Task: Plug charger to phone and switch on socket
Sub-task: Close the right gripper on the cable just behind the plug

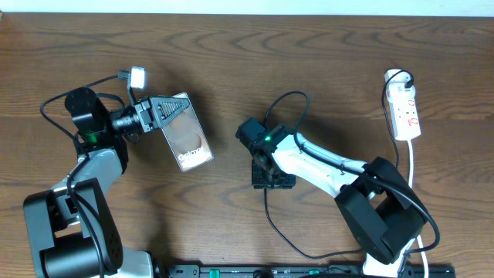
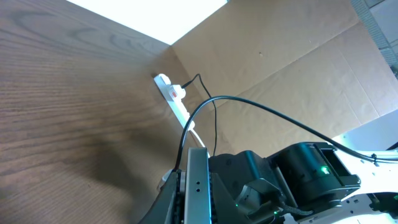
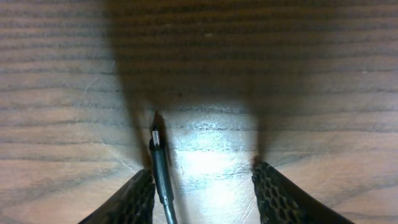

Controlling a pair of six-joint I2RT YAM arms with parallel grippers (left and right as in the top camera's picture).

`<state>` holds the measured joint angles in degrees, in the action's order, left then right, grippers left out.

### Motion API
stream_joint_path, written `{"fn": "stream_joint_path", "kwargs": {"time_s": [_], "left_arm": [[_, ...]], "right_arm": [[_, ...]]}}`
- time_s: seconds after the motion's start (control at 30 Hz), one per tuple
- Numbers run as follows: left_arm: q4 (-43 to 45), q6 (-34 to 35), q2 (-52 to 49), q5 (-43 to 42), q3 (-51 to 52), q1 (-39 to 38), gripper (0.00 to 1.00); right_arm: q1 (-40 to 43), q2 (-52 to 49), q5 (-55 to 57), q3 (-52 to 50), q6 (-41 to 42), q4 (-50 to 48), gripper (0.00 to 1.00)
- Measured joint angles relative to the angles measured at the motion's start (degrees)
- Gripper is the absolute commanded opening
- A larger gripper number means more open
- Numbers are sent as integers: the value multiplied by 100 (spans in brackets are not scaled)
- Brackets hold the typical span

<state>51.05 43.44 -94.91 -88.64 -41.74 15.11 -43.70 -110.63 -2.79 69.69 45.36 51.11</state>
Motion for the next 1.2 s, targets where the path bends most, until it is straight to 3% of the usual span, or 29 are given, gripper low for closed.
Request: {"fn": "stream_joint_path", "kwargs": {"time_s": [0.17, 0.5, 1.2], "left_arm": [[0, 0, 0, 0, 0, 0, 7], [0, 0, 0, 0, -2, 0, 8], [0, 0, 0, 0, 0, 0, 7]], "right_arm": [[0, -24, -7, 2, 4, -2, 31], [0, -33, -17, 0, 0, -2, 21], [17, -33, -212, 0, 170, -61, 20]]}}
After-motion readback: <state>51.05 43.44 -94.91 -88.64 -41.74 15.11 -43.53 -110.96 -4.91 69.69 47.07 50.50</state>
